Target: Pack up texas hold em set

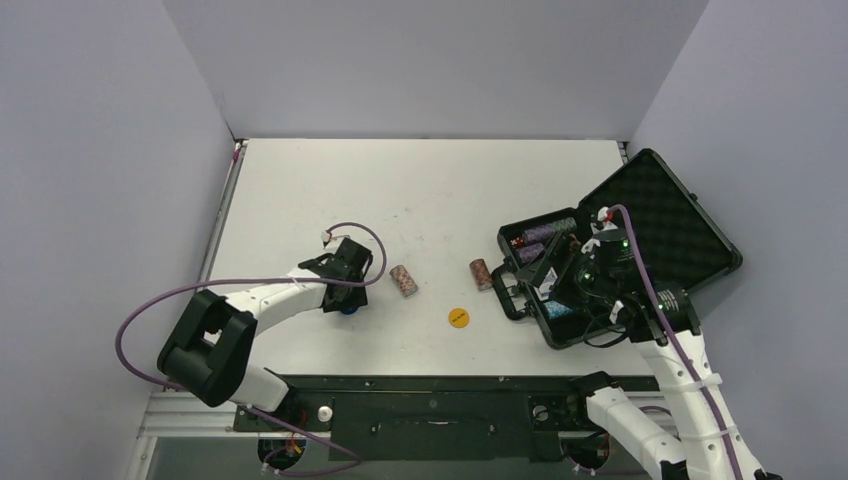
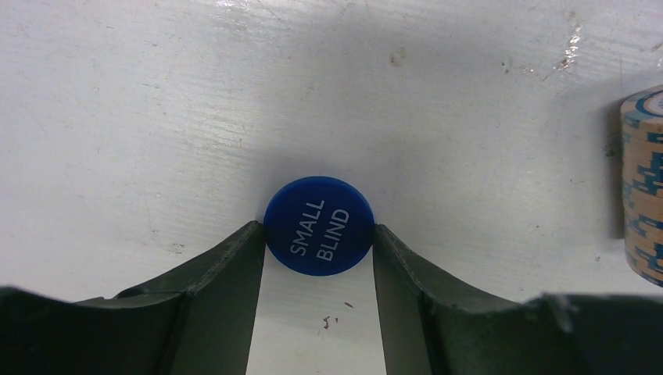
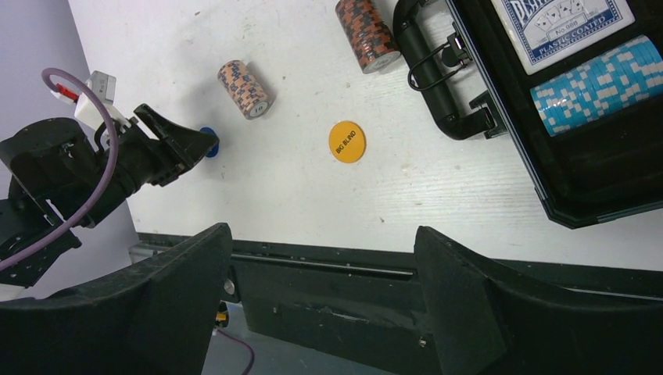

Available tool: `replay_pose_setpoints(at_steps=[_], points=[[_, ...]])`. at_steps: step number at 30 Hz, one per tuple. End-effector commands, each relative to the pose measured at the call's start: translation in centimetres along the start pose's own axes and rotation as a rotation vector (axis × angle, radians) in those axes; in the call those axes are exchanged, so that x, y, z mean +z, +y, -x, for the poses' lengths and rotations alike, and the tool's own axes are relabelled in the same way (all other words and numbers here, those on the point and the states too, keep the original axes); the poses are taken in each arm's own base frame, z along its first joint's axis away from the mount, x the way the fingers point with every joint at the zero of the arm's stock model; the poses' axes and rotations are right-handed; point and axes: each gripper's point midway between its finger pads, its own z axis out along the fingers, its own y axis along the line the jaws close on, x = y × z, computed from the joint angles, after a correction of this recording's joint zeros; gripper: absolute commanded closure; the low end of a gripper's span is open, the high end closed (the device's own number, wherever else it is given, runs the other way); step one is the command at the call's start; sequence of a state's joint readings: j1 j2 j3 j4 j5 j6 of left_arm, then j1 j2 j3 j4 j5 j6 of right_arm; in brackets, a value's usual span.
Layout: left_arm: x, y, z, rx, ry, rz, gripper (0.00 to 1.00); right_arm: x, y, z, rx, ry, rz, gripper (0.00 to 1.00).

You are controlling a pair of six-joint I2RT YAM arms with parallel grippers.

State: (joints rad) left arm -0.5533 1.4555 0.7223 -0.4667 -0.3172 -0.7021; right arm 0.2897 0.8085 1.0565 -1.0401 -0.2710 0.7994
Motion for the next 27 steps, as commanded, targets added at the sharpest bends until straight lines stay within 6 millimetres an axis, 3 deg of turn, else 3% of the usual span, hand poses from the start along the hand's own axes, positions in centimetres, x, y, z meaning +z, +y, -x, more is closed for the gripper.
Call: replay_pose_setpoints(at_steps=[1,15,21,27], points=[[0.8,-1.1,-1.3,-0.014,0.035,-0.063,0.61,-0.4,0.1,-0.4,0.025,-0.019,0.026,0.18],[-2.1,-1.1,-0.1,0.017,-0.006,-0.117,0.65,-0.4,-0.1,-1.3,0.110,-0.032,0.059,0.18],[-2.9,-0.3,-0.5,0.045,-0.009,-0.119,0.66,1.1,-0.4,-1.3,0.115,-0.031,0.064,0.18],[-4.7,-1.4,0.0,0.059,-0.016,-0.199,0.67,1.6,0.4,-1.0,0.098,-0.026,0.101,0.18]])
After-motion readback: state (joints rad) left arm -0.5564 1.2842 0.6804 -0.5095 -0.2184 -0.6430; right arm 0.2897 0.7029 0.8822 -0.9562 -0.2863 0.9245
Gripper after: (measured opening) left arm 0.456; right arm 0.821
